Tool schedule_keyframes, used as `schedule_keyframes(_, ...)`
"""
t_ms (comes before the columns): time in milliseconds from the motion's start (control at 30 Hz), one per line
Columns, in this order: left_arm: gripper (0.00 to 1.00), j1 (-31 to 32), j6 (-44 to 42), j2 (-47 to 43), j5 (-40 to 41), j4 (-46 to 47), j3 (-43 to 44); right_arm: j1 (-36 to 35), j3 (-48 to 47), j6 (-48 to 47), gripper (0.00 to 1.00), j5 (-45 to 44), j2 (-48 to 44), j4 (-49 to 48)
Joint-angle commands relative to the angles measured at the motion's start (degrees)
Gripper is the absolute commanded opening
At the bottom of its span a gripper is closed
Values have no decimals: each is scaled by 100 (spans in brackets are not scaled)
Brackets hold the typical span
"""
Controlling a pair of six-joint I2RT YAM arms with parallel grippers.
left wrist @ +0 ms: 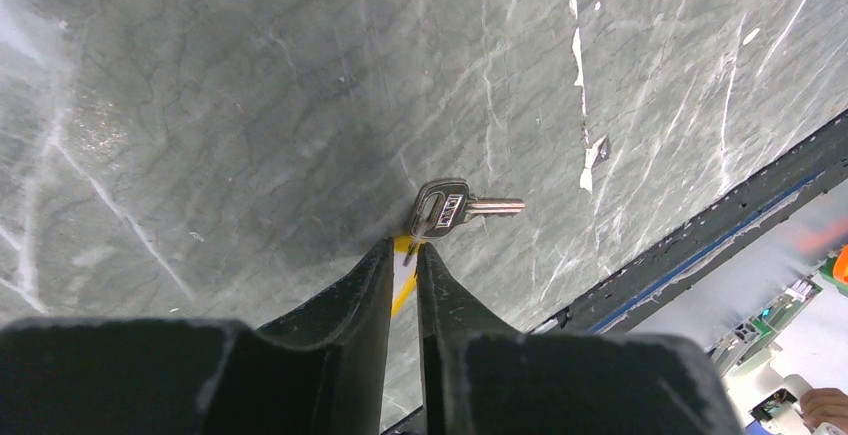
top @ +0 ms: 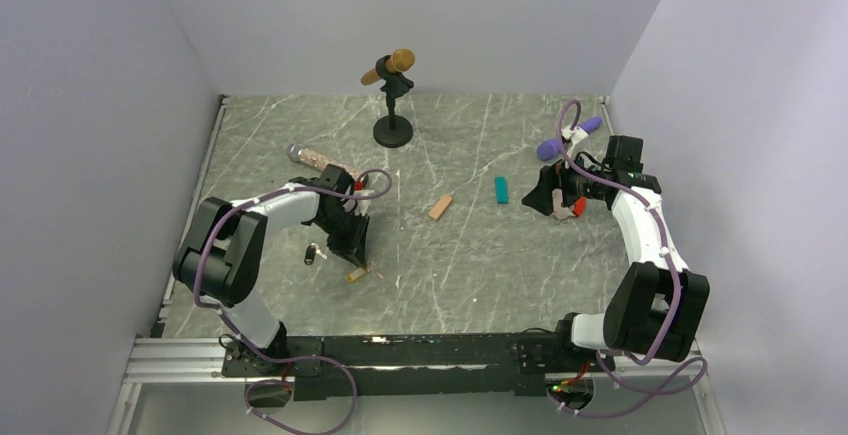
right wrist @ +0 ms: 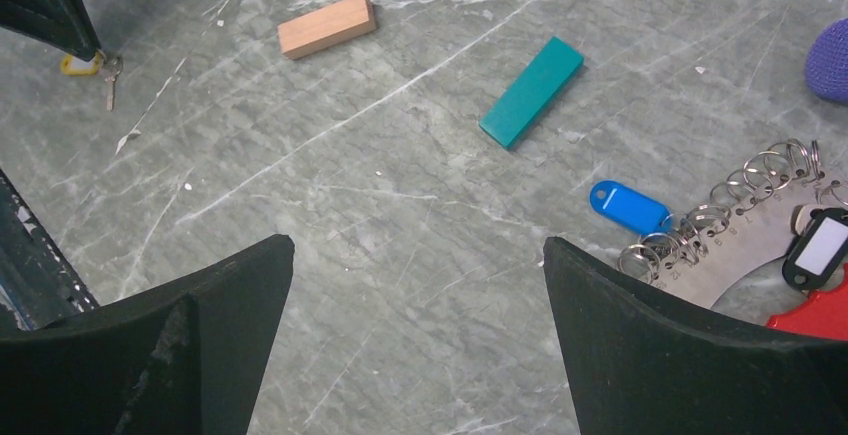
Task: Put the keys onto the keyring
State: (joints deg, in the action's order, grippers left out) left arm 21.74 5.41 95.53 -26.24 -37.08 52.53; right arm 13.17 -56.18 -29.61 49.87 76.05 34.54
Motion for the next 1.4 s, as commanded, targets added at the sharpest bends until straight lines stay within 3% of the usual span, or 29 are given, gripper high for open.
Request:
schedule_keyframes(0, 20, 79, 30, 94, -69, 34, 200, -16, -68, -120, 100, 214, -165, 15)
schedule_keyframes(167, 16, 102, 39, 98, -76, 42, 205, -12, -73, -126, 100, 233, -162, 24)
schedule_keyframes(333, 0, 103, 31, 98, -117, 52, 202, -16, -78, -135, 100, 243, -181, 43)
schedule_keyframes(533, 0, 119, -156, -619, -129, 239, 180, -33, -104, -489, 100, 674, -227, 366)
schedule_keyframes(667, 0, 327, -636, -1888, -348, 790, -4, -633, -205, -2081, 100, 1433, -332, 1559)
schedule_keyframes(800, 0, 1248, -1832, -2898, -246, 1064, 107, -1826, -203, -3952, 100, 1661, -754, 2362)
schedule_keyframes(867, 0, 1703, -2471, -3257, -409, 1116, 253, -2165, -343, -4409, 100, 1878, -962, 2492)
schedule_keyframes(1000, 0, 2388, -3340, -3477, -419, 1317, 549, -2588, -1853, -5353, 99, 2150, -224, 4164)
schedule_keyframes(1133, 0, 2818, -3804, -3445, -370, 1668, 747, -3244, -2538, -5654, 91, 2269, 70, 4926)
schedule_keyframes(1300, 0, 3073, -4134, -3726, -529, 3119, 0, -3943, -2045, -4331, 75, 2086, -403, 3383)
schedule_keyframes(1367, 0, 3073, -3983, -3857, -462, 3834, -358, -4055, -2089, -4142, 60, 1902, -392, 3285)
